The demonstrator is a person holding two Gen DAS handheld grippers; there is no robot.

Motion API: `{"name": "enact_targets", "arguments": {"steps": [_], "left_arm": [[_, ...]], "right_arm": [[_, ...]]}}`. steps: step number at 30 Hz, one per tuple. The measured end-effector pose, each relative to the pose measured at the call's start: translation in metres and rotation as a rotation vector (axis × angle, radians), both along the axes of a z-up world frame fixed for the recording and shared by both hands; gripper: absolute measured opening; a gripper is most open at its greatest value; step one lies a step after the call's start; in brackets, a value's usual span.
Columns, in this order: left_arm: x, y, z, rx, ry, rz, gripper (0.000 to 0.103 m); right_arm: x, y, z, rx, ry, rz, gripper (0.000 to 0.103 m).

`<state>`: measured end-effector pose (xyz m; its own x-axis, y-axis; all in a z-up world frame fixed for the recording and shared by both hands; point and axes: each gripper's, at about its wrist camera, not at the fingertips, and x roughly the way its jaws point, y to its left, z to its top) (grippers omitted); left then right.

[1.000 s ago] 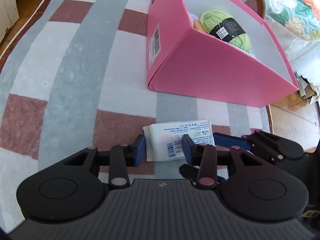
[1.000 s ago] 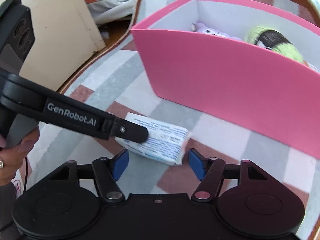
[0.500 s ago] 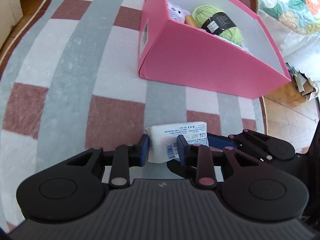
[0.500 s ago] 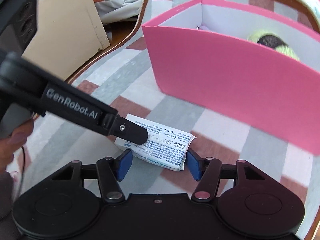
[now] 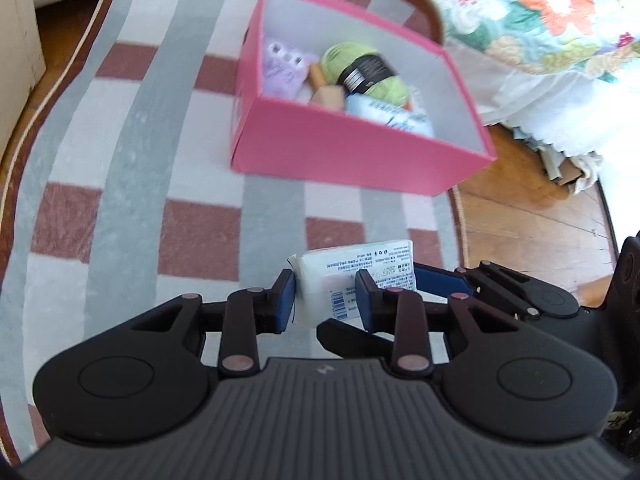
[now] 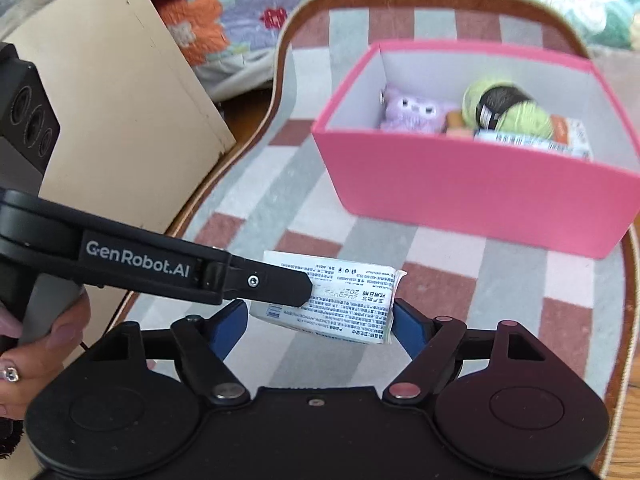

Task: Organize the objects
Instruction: 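Carry the white pack into the pink box and open the left tool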

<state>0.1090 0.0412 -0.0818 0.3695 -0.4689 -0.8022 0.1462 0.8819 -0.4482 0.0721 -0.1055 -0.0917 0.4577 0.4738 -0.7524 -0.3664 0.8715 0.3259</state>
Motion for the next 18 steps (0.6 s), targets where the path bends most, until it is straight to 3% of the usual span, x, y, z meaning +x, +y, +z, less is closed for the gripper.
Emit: {"name": "enact_targets", "arguments": {"steps": [9, 16, 18], "left_arm": [[0.018, -0.009, 0.059, 0.008, -0.136, -0.023, 0.031], [0.068, -0.028, 0.100, 0.048, -0.212, -0.052, 0.032], [0.087, -0.033, 0.107, 0.067, -0.231, -0.038, 0.032]], "right_arm": [[0.010, -0.009, 0.051, -0.011, -0.125, -0.001, 0.083], [0.041, -0.017, 0.087, -0.056, -0.214, 0.041, 0.082], [0.055, -0.020, 0.092, -0.083, -0.240, 0.044, 0.076]]}}
